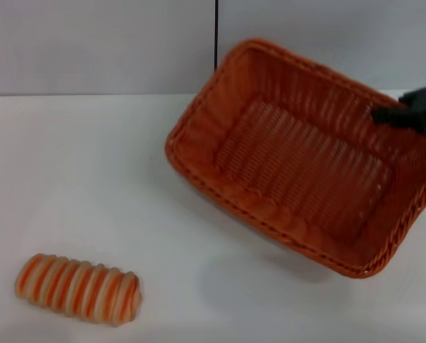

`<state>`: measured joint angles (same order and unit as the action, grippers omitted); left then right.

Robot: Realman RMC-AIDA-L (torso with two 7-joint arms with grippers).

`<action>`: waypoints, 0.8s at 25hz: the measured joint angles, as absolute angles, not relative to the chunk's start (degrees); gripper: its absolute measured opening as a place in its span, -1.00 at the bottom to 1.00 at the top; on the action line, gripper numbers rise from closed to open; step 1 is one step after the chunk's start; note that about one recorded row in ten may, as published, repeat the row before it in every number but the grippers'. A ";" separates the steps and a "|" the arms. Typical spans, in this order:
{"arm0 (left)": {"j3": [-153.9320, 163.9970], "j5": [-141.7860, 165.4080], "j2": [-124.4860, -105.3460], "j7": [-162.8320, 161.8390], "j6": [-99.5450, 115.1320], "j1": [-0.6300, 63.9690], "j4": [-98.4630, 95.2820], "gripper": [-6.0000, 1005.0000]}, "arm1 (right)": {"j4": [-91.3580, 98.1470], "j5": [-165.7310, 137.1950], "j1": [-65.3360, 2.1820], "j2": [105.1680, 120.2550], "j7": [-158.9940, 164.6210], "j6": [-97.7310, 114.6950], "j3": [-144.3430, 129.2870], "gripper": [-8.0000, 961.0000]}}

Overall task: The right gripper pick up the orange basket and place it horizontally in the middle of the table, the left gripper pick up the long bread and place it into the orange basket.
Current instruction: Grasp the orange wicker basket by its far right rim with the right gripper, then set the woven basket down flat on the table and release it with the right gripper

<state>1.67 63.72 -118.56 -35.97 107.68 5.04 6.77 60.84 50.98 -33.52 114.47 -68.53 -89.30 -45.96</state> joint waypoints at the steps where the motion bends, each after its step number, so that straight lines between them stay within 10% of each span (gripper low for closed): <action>1: 1.67 63.71 -118.56 -35.97 107.67 5.07 6.77 0.65 | 61.66 54.22 -32.62 114.14 -69.51 -90.43 -45.64 -0.67; 11: 1.67 63.72 -118.56 -36.09 107.53 5.62 6.77 0.65 | 62.98 69.55 -30.97 108.85 -71.95 -103.18 -41.79 -0.65; 20: 1.89 63.73 -118.55 -35.80 107.23 5.70 6.77 0.64 | 65.32 69.57 -31.77 100.42 -72.32 -107.48 -49.75 -0.62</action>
<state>1.89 63.73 -118.55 -35.80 107.23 5.70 6.77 65.32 69.57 -31.77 100.42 -72.32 -107.48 -49.75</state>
